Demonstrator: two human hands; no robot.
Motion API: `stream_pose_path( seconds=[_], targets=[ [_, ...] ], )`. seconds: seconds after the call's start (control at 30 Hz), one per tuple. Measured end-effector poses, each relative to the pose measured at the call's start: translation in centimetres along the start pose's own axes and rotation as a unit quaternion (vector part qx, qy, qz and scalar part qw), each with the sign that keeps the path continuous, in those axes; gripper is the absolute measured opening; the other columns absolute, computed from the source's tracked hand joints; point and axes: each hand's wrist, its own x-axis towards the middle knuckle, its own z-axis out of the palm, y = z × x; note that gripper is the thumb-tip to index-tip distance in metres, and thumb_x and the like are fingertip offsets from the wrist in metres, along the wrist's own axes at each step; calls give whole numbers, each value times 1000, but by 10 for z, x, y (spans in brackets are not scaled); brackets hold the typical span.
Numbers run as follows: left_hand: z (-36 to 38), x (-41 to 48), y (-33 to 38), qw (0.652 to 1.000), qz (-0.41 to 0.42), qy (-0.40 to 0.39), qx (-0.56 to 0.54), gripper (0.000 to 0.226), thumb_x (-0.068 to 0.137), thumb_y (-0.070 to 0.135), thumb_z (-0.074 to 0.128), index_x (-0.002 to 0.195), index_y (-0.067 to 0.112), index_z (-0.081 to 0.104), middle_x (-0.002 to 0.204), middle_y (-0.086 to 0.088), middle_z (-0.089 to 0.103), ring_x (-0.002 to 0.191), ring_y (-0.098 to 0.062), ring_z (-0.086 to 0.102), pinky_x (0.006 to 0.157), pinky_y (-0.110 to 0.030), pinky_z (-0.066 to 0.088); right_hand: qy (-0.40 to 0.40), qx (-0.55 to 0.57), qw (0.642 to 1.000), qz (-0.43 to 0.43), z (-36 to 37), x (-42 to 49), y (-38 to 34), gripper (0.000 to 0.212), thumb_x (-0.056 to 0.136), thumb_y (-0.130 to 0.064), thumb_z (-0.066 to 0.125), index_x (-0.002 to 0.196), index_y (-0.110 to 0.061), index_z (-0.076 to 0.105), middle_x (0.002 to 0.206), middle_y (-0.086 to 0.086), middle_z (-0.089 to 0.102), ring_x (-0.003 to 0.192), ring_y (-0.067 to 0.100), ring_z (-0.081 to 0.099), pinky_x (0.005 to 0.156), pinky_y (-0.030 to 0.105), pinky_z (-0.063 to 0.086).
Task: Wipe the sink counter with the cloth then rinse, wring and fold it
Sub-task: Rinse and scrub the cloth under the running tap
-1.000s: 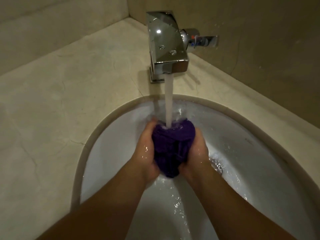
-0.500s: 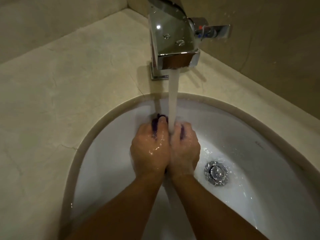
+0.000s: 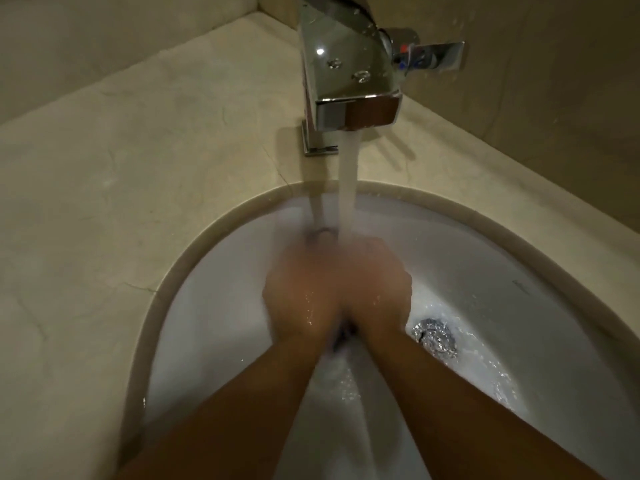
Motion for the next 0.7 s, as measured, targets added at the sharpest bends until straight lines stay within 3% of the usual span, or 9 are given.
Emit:
stream_pose_path(
  seconds=[0.07, 0.13, 0.23, 0.33, 0.4, 0.47, 0.53, 0.63, 0.7],
  targets=[
    [-12, 1, -1, 972, -104, -80, -195, 34, 97, 51, 56, 103, 24, 76, 96, 2, 77, 93, -19, 73, 85, -35, 57, -17, 82, 996, 16, -9, 3, 2, 20, 98, -40, 57, 92, -26, 69, 83, -7, 71, 80, 17, 66, 72, 34, 54],
    [-20, 1, -7, 899, -203, -137, -363, 49, 95, 55, 57, 111, 12, 75, 111, -15, 75, 104, -33, 72, 92, -47, 56, -34, 168, 984, 45, -18, 3, 1, 12, 97, -29, 62, 89, -26, 71, 85, -6, 73, 85, 18, 70, 80, 41, 60],
    [-14, -7, -6, 874, -249, -156, -388, 52, 82, 46, 73, 119, 9, 72, 123, -22, 69, 110, -39, 69, 100, -56, 53, -100, 269, 948, 136, -21, -8, -3, 9, 92, -28, 69, 92, -21, 75, 87, -3, 77, 91, 25, 74, 86, 41, 62],
    [-10, -17, 8, 828, -287, -242, -416, 58, 85, 63, 64, 122, 20, 73, 123, -13, 72, 115, -35, 68, 104, -52, 50, -137, 362, 898, 209, -20, -18, -11, 40, 72, -51, 75, 99, -22, 79, 101, 7, 78, 99, 33, 74, 93, 55, 58],
    [-18, -17, 15, 789, -316, -282, -445, 64, 86, 72, 57, 124, 23, 72, 123, -11, 73, 112, -35, 70, 99, -50, 54, -121, 313, 926, 171, -22, -21, -19, 56, 71, -76, 59, 102, -34, 79, 105, 2, 78, 101, 28, 74, 96, 52, 55],
    [-21, -8, 15, 797, -309, -293, -428, 62, 86, 69, 58, 124, 21, 72, 121, -12, 73, 107, -33, 72, 94, -47, 57, -80, 237, 966, 65, -25, -23, -27, 67, 70, -85, 43, 111, -42, 72, 113, -7, 73, 106, 17, 70, 100, 48, 52],
    [-17, -4, 13, 855, -254, -278, -358, 57, 85, 62, 65, 124, 21, 70, 121, -11, 73, 109, -31, 71, 93, -47, 57, -67, 205, 977, -2, -25, -27, -34, 62, 74, -82, 46, 122, -46, 64, 117, -14, 70, 107, 7, 67, 98, 40, 53],
    [-10, -8, 22, 912, -195, -218, -289, 50, 83, 62, 63, 115, 24, 72, 109, -6, 77, 104, -25, 73, 95, -47, 56, -56, 168, 984, -7, -18, -28, -39, 25, 91, -60, 55, 100, -42, 69, 87, -25, 72, 79, -7, 68, 71, 17, 51],
    [-5, -7, 22, 931, -155, -195, -267, 50, 74, 67, 62, 106, 31, 73, 101, -2, 77, 99, -24, 74, 98, -51, 54, -21, 167, 986, -2, -14, -28, -39, 27, 98, -52, 52, 90, -33, 69, 77, -19, 72, 69, -5, 66, 61, 15, 46]
  ],
)
